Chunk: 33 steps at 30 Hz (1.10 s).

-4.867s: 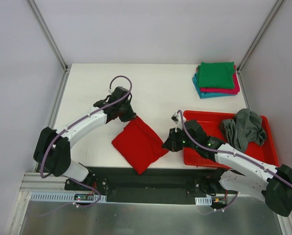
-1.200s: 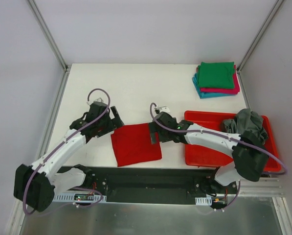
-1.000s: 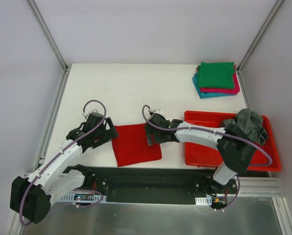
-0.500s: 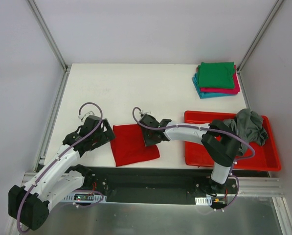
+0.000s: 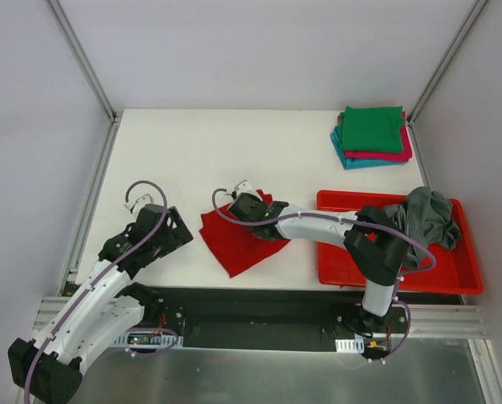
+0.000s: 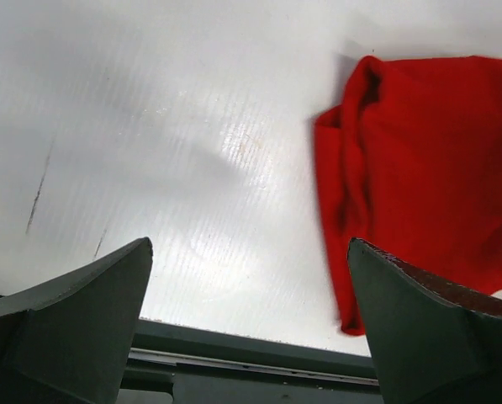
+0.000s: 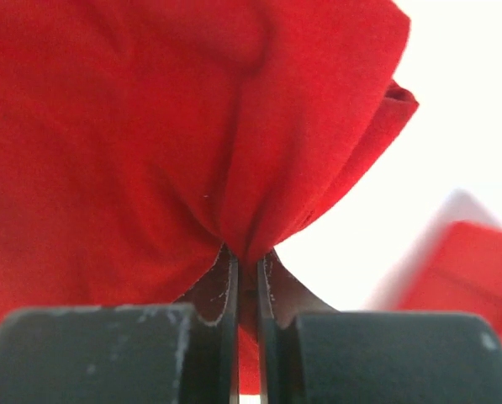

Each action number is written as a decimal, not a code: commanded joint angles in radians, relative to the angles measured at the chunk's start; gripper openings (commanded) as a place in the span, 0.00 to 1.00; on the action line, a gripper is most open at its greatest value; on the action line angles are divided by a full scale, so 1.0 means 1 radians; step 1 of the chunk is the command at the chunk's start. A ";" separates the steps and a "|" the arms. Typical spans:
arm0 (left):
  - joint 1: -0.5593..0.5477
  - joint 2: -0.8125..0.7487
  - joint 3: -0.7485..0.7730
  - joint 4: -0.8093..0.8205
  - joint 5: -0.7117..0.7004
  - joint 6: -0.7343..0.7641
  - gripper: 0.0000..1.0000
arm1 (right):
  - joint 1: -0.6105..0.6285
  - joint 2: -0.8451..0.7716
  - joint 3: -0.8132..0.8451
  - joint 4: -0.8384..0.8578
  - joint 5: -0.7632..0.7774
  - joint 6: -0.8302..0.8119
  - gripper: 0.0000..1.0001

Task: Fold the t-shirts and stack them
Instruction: Put the neatly folded tshirt into the corner of the board with the right arm

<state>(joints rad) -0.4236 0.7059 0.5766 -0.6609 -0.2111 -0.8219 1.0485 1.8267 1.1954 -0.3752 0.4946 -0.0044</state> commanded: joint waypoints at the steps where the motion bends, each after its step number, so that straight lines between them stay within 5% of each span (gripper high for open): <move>1: 0.008 -0.058 -0.012 -0.059 -0.060 -0.026 0.99 | -0.056 0.014 0.110 -0.007 0.375 -0.305 0.01; 18: 0.006 -0.077 -0.012 -0.106 -0.149 -0.069 0.99 | -0.416 0.276 0.470 0.338 0.472 -0.796 0.01; 33: 0.006 -0.085 -0.007 -0.143 -0.223 -0.103 0.99 | -0.653 0.677 1.128 0.473 0.440 -1.153 0.00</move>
<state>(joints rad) -0.4236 0.6212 0.5640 -0.7692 -0.3790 -0.9039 0.4210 2.4405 2.1952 -0.0078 0.9081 -1.0073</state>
